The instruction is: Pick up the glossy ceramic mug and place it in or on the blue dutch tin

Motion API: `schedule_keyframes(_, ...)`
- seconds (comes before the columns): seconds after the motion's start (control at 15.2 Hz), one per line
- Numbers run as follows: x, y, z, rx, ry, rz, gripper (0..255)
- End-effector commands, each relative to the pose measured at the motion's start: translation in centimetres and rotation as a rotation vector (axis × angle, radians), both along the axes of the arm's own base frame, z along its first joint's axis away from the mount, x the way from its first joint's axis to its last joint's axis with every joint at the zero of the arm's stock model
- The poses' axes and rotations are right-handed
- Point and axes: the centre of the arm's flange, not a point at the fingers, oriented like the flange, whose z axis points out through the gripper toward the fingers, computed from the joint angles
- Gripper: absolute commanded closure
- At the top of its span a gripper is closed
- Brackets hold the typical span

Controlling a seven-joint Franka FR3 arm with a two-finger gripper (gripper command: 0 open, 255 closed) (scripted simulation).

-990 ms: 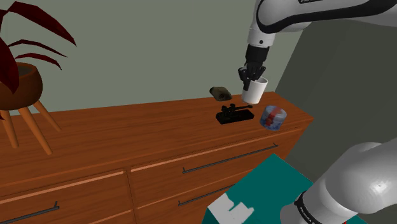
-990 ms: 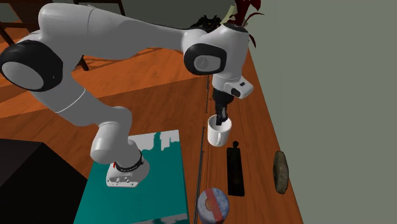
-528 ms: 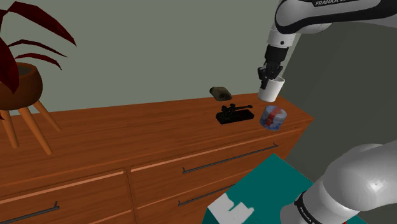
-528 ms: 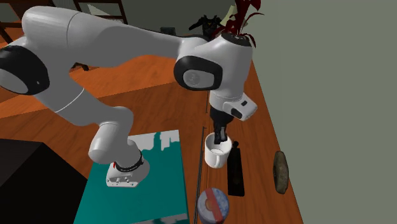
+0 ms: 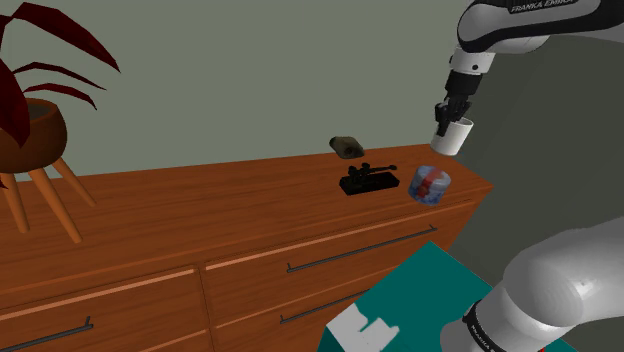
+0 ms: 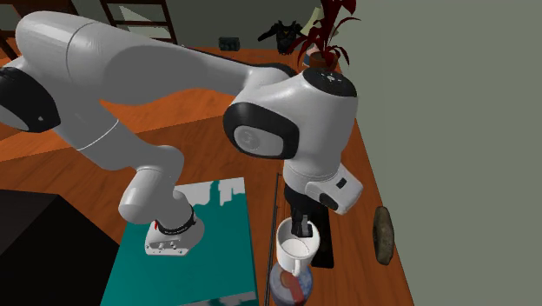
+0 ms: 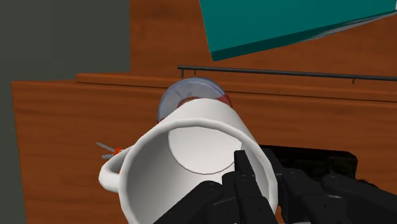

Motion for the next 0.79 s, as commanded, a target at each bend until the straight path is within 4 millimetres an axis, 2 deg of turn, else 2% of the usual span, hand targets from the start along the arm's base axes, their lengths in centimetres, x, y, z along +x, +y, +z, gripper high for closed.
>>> schedule_keyframes(0.0,-0.6,-2.8,0.0,-0.001,0.0,0.001,255)
schedule_keyframes(0.07,-0.9,-3.8,0.0,-0.001,0.0,0.001,255)
schedule_keyframes(0.73,-0.9,-3.8,-5.2,-0.001,0.0,0.001,255)
